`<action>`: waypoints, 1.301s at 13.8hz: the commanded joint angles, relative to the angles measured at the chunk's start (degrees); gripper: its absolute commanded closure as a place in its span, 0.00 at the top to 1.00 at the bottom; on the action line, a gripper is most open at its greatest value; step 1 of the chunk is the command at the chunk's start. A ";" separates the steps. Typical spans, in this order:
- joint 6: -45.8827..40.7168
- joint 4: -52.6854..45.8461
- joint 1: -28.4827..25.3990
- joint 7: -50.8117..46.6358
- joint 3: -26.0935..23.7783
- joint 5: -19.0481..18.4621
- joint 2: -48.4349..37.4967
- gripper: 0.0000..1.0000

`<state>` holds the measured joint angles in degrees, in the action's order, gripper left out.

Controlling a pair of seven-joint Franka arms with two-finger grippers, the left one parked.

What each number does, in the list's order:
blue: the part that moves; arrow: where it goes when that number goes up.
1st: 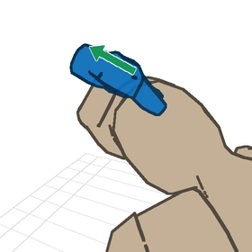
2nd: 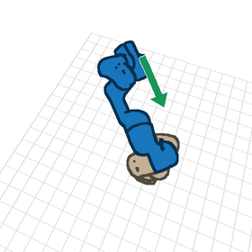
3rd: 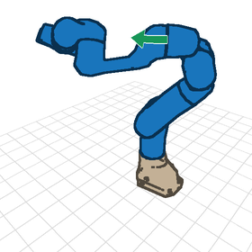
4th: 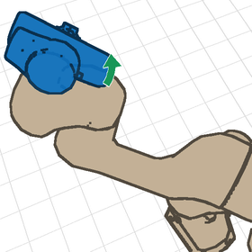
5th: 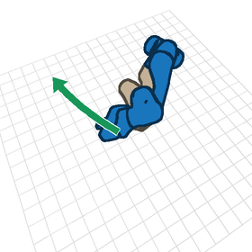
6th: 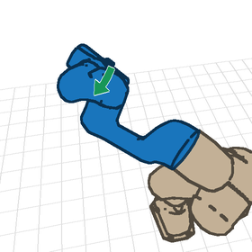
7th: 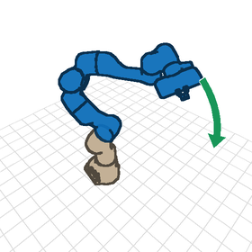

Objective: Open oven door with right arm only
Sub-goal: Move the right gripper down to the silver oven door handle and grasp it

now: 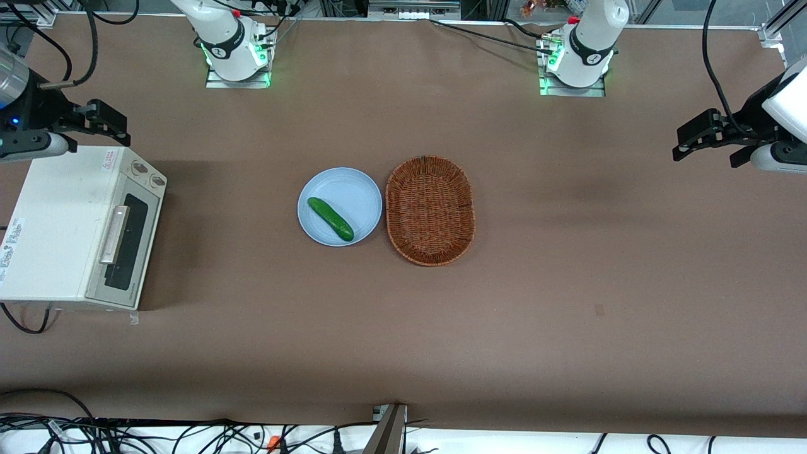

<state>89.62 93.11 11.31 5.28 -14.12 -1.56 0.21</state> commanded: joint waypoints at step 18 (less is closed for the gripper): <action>30.79 7.17 4.33 7.46 5.95 -9.78 20.80 0.00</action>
<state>119.05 99.53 15.38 13.08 -8.01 -10.70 20.84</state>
